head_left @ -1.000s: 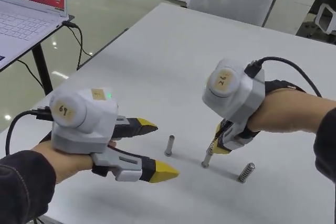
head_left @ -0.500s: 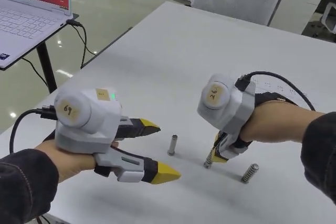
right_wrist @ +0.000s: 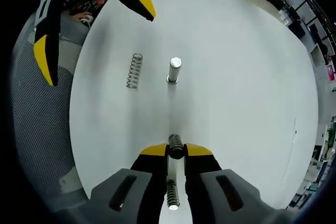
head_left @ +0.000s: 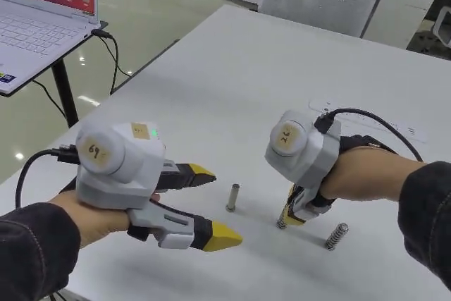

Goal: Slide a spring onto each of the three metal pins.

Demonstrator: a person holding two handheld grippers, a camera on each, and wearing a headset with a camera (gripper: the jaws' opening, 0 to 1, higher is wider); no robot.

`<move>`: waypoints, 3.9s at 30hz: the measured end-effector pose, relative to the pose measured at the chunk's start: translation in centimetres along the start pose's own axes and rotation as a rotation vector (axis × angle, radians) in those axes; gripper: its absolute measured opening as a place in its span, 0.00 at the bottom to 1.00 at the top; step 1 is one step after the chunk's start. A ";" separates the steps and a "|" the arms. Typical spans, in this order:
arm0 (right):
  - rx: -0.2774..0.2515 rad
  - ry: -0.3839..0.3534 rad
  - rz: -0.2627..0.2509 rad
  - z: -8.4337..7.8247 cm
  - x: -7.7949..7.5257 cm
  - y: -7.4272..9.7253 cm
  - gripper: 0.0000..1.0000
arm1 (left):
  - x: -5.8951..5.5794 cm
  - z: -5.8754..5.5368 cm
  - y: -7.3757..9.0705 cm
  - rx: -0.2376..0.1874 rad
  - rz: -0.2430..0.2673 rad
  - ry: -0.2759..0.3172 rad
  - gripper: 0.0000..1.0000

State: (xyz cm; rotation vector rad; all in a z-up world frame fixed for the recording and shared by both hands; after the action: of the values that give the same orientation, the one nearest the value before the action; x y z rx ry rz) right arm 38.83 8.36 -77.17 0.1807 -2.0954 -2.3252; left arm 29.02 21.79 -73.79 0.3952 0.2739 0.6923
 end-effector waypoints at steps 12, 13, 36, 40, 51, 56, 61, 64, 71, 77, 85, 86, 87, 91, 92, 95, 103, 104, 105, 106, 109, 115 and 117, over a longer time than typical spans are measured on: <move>-0.044 0.006 -0.028 0.0 0.2 1.8 0.16 | -0.1 -0.2 0.0 0.014 -0.002 -0.007 0.59; -0.049 0.008 -0.032 0.1 0.3 2.0 0.16 | -0.1 -0.2 0.0 0.015 -0.003 -0.009 0.59; -0.190 0.053 0.025 4.9 4.8 2.8 0.17 | -0.7 -2.0 1.7 0.007 0.009 0.048 0.58; -0.189 0.071 0.047 5.9 5.7 1.3 0.17 | -0.8 -1.9 1.5 0.011 0.011 0.038 0.57; -0.194 0.034 0.065 6.7 5.7 -1.5 0.14 | -0.8 -2.2 1.3 0.032 0.007 0.032 0.57; -0.184 0.027 0.062 6.8 5.6 -2.3 0.14 | -0.8 -2.3 1.2 0.041 0.003 0.029 0.57; -0.173 0.027 0.071 6.9 5.7 -2.8 0.13 | -0.8 -2.3 1.1 0.045 0.003 0.030 0.56; -0.165 0.031 0.068 6.8 5.7 -2.9 0.12 | -0.9 -2.3 1.1 0.046 0.003 0.032 0.56; -0.171 0.013 0.065 6.6 5.7 -3.0 0.08 | -0.8 -2.3 1.0 0.045 0.005 0.037 0.55; -0.175 0.013 0.062 6.2 6.2 -1.7 0.08 | -0.9 -2.3 0.9 0.046 0.002 0.033 0.54; -0.189 0.013 0.049 5.1 7.1 0.6 0.07 | -1.4 -2.2 0.7 0.049 -0.025 0.022 0.52; -0.193 0.009 0.046 4.9 7.2 1.0 0.07 | -1.5 -2.2 0.6 0.050 -0.031 0.018 0.51; -0.194 0.004 0.043 4.8 7.3 1.3 0.07 | -1.7 -2.2 0.5 0.054 -0.037 0.012 0.51; -0.199 -0.009 0.033 4.3 7.7 2.5 0.07 | -2.2 -2.1 0.3 0.063 -0.057 -0.009 0.50; -0.203 -0.018 0.028 4.1 7.8 2.7 0.07 | -2.3 -2.1 0.3 0.063 -0.060 -0.012 0.50; -0.211 -0.039 0.033 3.9 8.1 3.2 0.07 | -2.8 -2.1 0.0 0.071 -0.072 -0.036 0.48; -0.216 -0.054 0.070 3.3 9.5 5.6 0.07 | -4.4 -2.4 -0.2 0.088 -0.111 -0.145 0.38; -0.218 -0.057 0.079 3.2 9.7 5.9 0.07 | -4.5 -2.3 -0.1 0.085 -0.113 -0.152 0.37; -0.221 -0.059 0.086 3.2 9.9 6.1 0.07 | -4.6 -2.2 -0.1 0.081 -0.115 -0.163 0.36; -0.223 -0.064 0.096 3.1 10.2 6.4 0.07 | -4.6 -2.2 -0.1 0.079 -0.117 -0.171 0.34; -0.235 -0.073 0.099 2.9 10.6 7.0 0.07 | -5.0 -2.1 -0.1 0.075 -0.128 -0.197 0.30; -0.252 -0.094 0.130 2.8 11.2 8.0 0.07 | -5.5 -1.9 -0.2 0.058 -0.148 -0.253 0.20; -0.254 -0.097 0.137 2.8 11.2 8.1 0.07 | -5.6 -1.6 -0.1 0.040 -0.151 -0.265 0.16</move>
State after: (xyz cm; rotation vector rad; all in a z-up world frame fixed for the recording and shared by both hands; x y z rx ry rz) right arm 26.85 9.40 -69.76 -0.0767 -1.7617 -2.5311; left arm 24.35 18.42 -74.65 0.4941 0.0648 0.4807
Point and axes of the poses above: the centre of the closed fingertips' face, and the gripper's own axes: y roughly backward along the fingers, x roughly to its left, z roughly out of its top, the point moved 7 cm from there along y, roughly backward along the fingers, and after that the axes turned 4 degrees about x, right-handed, at the moved point
